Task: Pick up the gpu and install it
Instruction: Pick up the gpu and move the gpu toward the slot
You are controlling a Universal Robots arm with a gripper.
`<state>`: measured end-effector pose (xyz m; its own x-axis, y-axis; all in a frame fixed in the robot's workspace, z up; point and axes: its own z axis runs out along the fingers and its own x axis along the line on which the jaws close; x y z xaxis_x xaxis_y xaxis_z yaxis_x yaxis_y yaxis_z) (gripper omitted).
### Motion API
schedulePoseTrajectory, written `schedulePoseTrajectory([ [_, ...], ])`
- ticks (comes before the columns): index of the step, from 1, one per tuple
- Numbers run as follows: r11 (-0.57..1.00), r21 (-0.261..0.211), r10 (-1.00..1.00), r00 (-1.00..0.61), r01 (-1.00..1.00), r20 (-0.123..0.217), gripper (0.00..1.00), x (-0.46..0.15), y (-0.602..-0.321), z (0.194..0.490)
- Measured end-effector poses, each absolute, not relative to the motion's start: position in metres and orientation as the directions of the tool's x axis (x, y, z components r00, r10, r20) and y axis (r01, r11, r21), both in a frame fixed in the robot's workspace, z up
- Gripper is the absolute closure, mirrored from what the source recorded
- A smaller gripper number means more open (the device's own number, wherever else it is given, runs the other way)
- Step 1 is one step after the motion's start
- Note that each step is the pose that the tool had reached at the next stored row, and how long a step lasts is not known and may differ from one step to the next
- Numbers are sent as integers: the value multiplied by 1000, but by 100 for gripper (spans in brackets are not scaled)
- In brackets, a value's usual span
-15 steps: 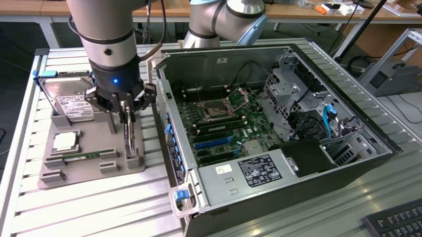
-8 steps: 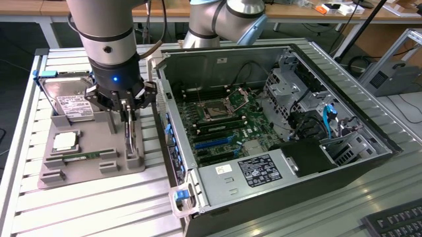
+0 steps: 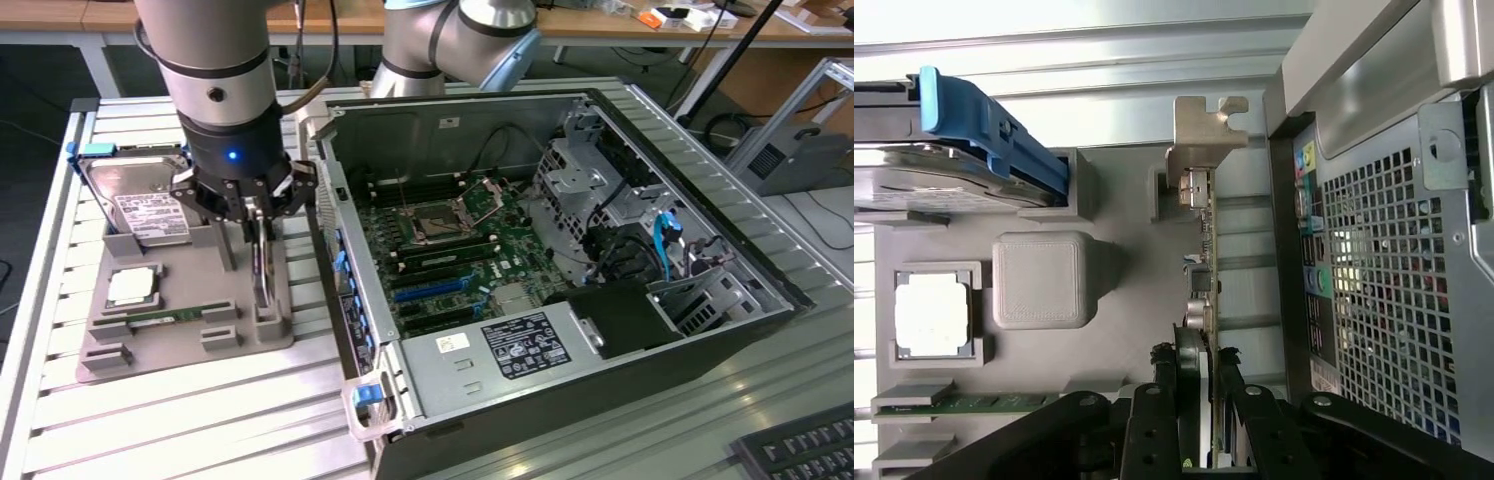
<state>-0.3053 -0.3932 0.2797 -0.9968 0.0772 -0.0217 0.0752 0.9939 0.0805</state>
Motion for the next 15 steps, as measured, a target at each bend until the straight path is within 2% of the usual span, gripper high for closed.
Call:
schedulePoseTrajectory([
  [15,993,92,77,-997,75,-21,73,-305,-393,289],
])
